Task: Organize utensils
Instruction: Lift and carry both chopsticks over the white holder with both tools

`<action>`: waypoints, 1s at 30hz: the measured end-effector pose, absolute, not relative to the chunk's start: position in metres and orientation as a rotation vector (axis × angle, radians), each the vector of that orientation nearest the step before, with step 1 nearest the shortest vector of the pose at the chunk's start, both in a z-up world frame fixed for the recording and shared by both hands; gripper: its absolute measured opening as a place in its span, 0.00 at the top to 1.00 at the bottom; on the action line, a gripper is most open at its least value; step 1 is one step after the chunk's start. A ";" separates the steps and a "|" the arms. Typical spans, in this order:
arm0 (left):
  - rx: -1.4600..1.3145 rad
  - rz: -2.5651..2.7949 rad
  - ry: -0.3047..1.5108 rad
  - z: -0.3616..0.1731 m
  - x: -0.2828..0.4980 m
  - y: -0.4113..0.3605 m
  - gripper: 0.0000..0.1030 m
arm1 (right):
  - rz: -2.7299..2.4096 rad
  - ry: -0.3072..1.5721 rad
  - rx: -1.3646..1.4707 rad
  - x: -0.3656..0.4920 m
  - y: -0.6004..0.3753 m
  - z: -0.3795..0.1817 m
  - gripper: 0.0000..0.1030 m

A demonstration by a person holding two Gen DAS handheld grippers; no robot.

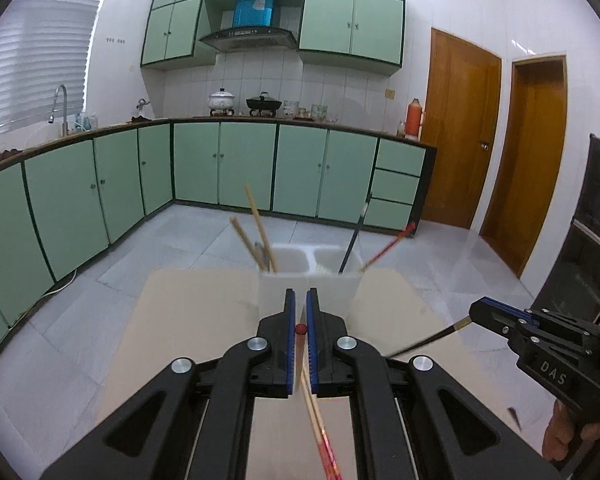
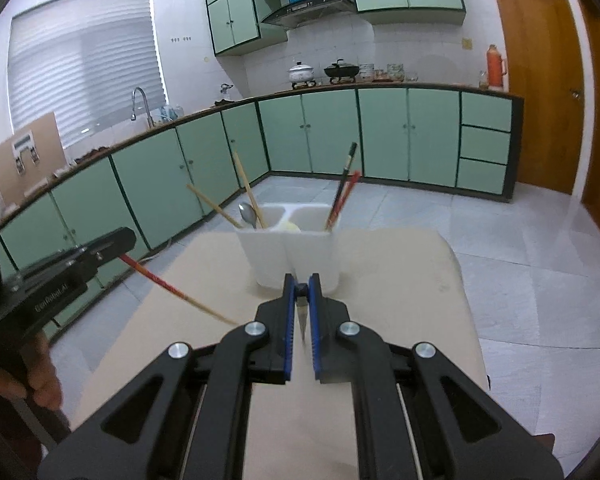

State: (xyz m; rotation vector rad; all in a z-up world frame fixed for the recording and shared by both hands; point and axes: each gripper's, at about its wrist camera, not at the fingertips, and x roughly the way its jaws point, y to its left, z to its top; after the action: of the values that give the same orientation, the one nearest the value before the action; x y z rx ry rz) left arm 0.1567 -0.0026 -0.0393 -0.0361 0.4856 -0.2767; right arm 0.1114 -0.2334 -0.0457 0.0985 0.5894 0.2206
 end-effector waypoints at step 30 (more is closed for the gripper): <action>-0.080 -0.323 0.262 0.085 0.235 -0.006 0.95 | 0.300 0.383 0.067 0.213 -0.230 0.098 0.94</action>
State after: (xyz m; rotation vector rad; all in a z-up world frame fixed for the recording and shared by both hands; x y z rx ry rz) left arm 0.2348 -0.0064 0.0846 -0.0800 0.2619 -0.3229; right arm 0.2126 -0.2304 0.0976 0.0667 0.3833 0.2999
